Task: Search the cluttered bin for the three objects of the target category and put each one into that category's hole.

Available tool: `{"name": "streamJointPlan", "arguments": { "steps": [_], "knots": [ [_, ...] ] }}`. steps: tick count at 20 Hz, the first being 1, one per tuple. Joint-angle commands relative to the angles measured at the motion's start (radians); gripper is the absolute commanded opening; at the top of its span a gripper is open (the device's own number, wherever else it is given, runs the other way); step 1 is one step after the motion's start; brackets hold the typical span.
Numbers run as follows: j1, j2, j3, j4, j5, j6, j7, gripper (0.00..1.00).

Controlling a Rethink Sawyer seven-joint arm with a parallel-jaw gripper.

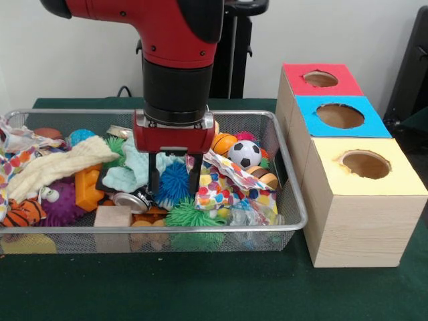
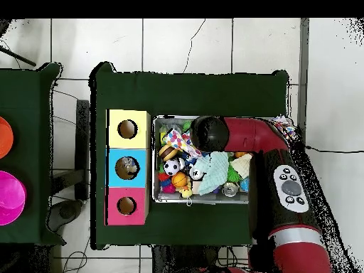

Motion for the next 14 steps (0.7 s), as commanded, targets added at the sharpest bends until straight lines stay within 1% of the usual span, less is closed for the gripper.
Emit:
{"name": "streamJointPlan", "arguments": {
  "steps": [1, 5, 8, 14],
  "knots": [
    [-0.005, 0.044, 0.082, 0.038, -0.005, 0.061, -0.041, 1.0],
    [-0.001, 0.032, 0.079, 0.053, -0.003, 0.06, -0.03, 1.0],
    [0.016, 0.022, 0.069, 0.048, 0.001, 0.076, -0.013, 1.0],
    [0.01, 0.017, 0.077, 0.047, 0.007, 0.087, -0.026, 1.0]
  ]
}}
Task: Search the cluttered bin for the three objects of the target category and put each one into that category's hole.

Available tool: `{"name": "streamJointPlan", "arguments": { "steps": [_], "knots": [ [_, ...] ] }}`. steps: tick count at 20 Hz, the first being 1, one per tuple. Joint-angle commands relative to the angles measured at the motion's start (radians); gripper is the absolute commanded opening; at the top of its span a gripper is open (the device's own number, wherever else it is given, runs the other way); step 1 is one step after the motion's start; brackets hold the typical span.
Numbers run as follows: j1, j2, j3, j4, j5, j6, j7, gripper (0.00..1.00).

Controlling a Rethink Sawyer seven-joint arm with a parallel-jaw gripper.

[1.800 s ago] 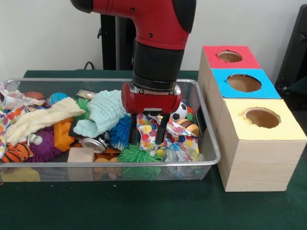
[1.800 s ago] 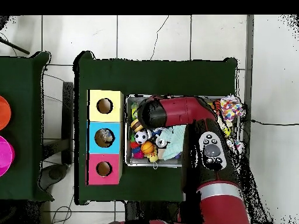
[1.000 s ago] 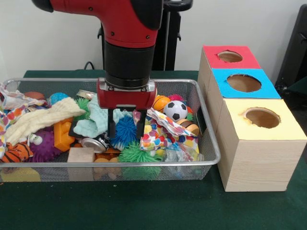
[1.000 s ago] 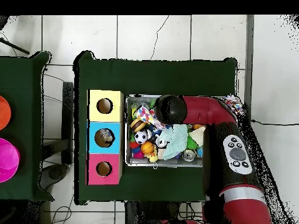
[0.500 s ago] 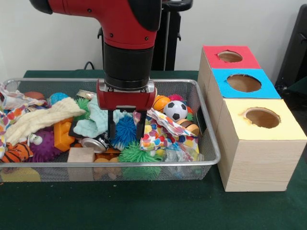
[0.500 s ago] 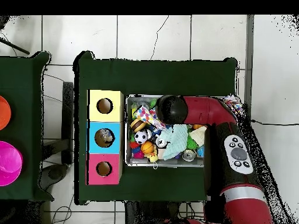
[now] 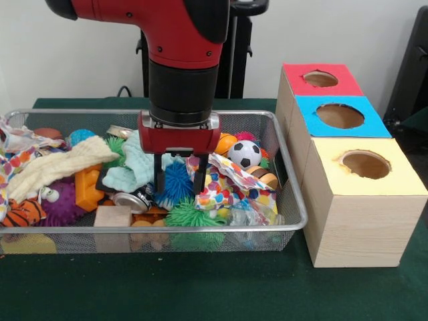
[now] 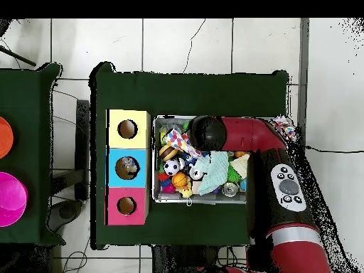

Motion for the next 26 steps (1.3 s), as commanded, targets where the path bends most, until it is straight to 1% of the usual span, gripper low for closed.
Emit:
{"name": "streamJointPlan", "arguments": {
  "steps": [1, 8, 12, 18, 26],
  "knots": [
    [0.006, 0.017, 0.072, 0.044, 0.007, 0.09, -0.025, 1.0],
    [0.038, 0.035, 0.057, 0.005, 0.009, 0.109, 0.001, 1.0],
    [0.067, 0.038, 0.039, -0.012, 0.016, 0.121, 0.035, 1.0],
    [0.099, 0.061, 0.024, -0.058, 0.027, 0.141, 0.058, 1.0],
    [0.108, 0.087, 0.019, -0.088, 0.033, 0.135, 0.054, 1.0]
  ]
}}
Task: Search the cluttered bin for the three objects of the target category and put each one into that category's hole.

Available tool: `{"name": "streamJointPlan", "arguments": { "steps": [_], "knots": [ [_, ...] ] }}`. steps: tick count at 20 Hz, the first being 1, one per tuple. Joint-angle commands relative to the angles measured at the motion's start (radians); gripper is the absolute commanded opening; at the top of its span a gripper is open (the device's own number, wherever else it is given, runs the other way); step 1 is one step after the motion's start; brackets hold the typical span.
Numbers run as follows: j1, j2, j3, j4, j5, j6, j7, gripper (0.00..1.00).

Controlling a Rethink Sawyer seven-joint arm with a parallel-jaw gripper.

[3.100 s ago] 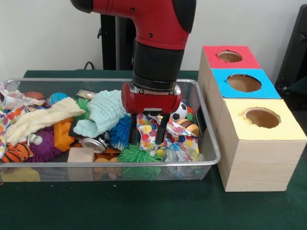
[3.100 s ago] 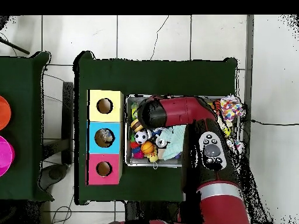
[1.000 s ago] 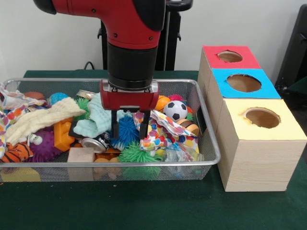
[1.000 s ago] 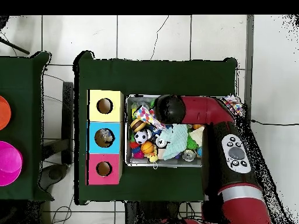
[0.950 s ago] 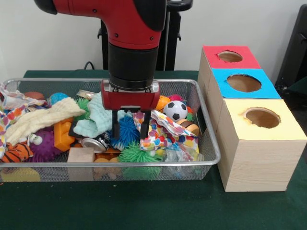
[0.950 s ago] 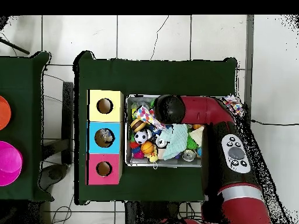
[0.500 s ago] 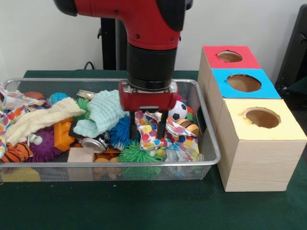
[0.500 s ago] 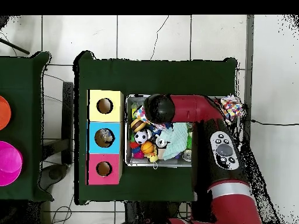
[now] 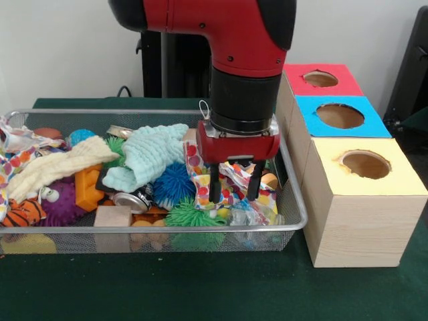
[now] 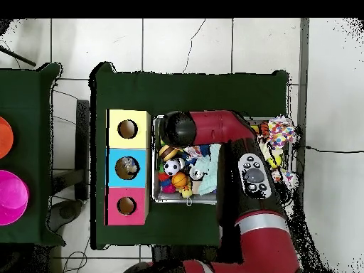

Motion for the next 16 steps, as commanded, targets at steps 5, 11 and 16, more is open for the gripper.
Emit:
{"name": "streamJointPlan", "arguments": {
  "steps": [5, 11, 16],
  "knots": [
    [-0.014, 0.077, 0.03, -0.059, 0.032, 0.116, 0.039, 1.0],
    [-0.007, 0.097, 0.03, -0.089, 0.034, 0.123, 0.038, 1.0],
    [0.011, 0.117, 0.019, -0.107, 0.028, 0.108, 0.06, 1.0]
  ]
}}
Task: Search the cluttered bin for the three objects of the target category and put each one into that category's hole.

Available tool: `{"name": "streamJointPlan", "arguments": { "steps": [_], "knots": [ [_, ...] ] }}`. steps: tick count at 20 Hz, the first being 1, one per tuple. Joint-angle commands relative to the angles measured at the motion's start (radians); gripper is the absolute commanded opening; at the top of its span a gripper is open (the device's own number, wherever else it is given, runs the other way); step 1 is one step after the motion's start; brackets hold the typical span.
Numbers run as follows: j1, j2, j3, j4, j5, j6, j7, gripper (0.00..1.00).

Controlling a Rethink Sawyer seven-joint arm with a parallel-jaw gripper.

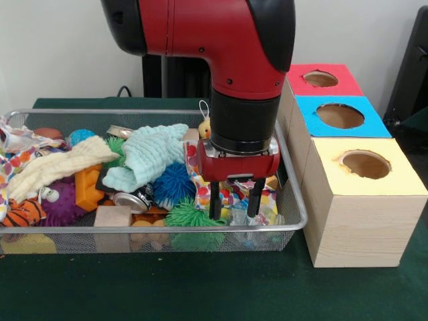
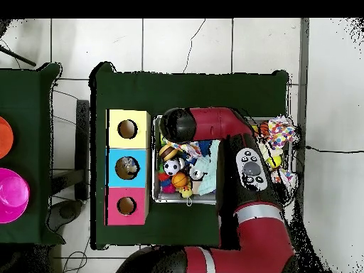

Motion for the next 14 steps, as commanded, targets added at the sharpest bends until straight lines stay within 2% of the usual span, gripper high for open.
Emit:
{"name": "streamJointPlan", "arguments": {
  "steps": [1, 14],
  "knots": [
    [0.01, 0.058, 0.018, -0.049, 0.023, 0.108, 0.06, 1.0],
    [0.037, 0.062, -0.005, -0.044, 0.022, 0.082, 0.096, 1.0]
  ]
}}
